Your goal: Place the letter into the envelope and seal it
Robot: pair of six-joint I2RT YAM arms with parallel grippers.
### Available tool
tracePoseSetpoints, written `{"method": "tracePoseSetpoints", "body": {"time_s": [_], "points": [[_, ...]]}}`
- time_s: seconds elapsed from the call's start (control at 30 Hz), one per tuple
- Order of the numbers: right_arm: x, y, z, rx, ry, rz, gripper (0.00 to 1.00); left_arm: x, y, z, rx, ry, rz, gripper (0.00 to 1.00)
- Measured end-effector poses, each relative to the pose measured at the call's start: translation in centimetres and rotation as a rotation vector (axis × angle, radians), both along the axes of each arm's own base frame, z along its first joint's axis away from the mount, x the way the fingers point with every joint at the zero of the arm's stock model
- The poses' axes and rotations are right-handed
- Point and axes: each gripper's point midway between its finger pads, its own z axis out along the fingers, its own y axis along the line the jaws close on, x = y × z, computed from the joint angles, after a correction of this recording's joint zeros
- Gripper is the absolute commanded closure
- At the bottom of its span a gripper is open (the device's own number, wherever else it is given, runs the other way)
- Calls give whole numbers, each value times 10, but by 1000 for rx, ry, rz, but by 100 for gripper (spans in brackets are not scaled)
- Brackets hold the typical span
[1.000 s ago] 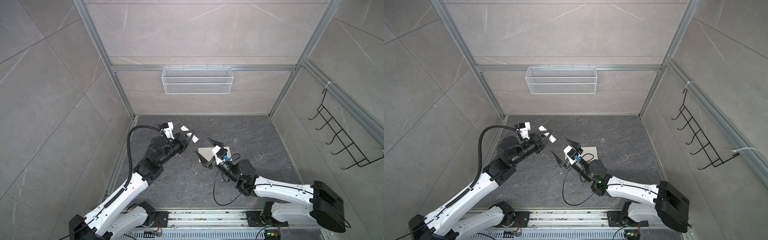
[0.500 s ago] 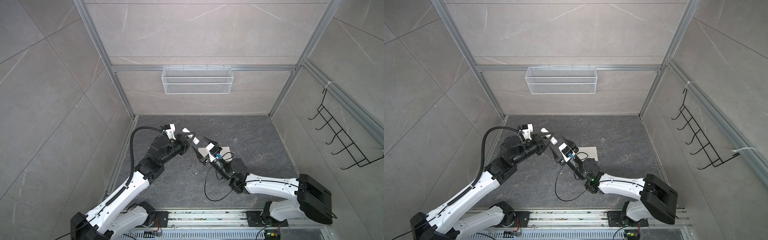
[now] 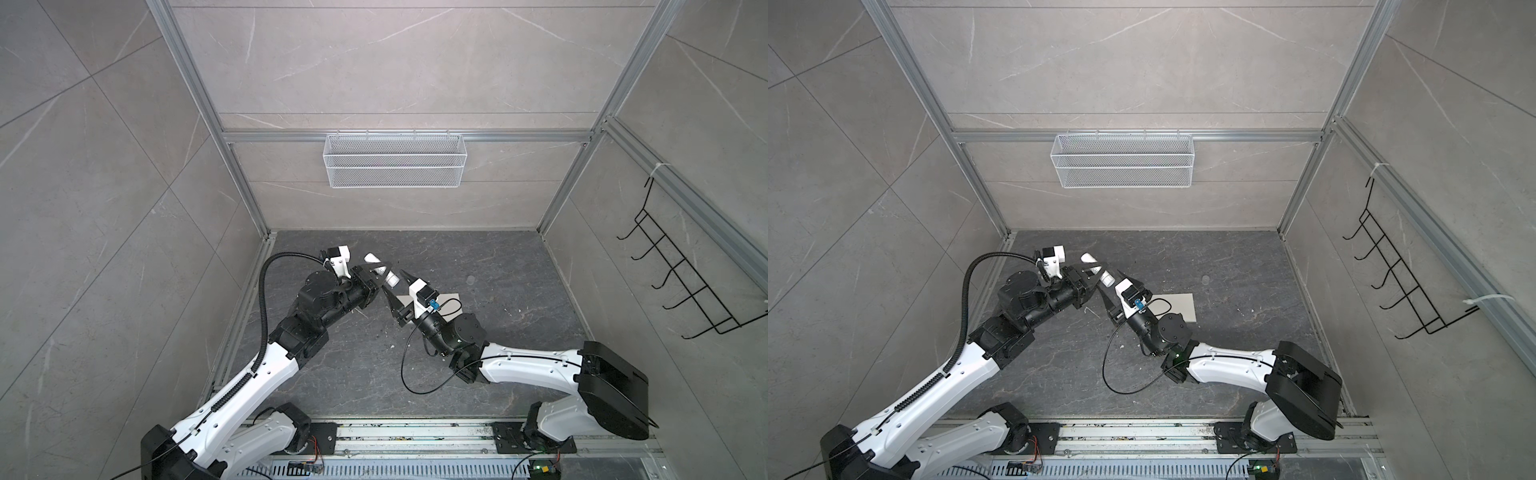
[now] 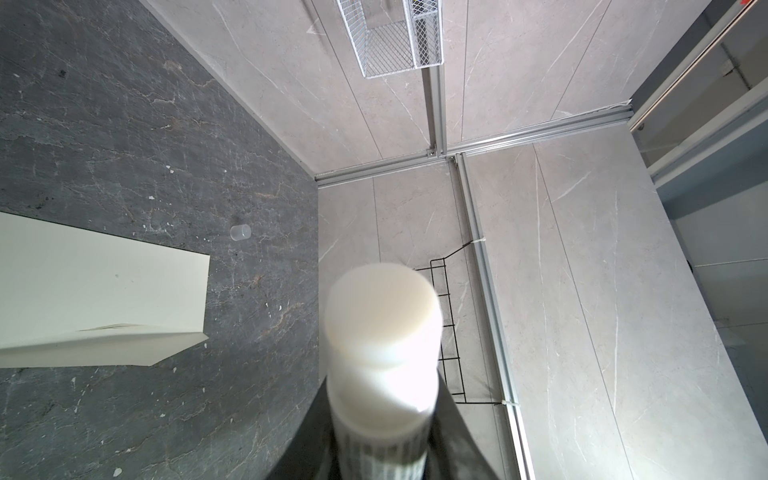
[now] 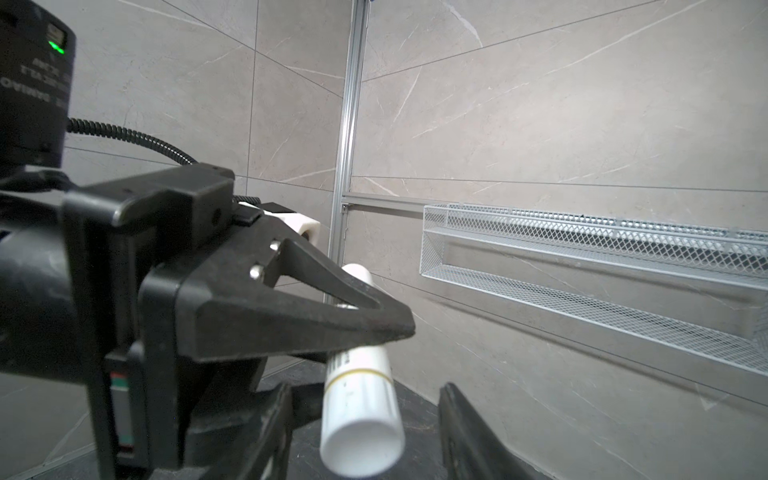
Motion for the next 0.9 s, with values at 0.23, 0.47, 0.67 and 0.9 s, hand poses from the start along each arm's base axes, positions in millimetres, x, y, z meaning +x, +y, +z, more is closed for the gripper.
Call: {"method": "tracePoseSetpoints", "body": {"time_s": [0.23, 0.47, 0.67, 0.9], "points": [[2, 3, 1, 16, 6, 6, 49, 1, 1, 0, 0, 0, 3, 100], [5, 8, 6, 28, 2, 6, 52, 2, 2, 3, -8, -13, 9, 100], [8, 10, 12, 44, 1, -2, 53, 0, 0, 5, -10, -20, -8, 100], [11, 13, 13, 45, 8, -8, 72, 2, 0, 7, -12, -30, -3, 100]]}}
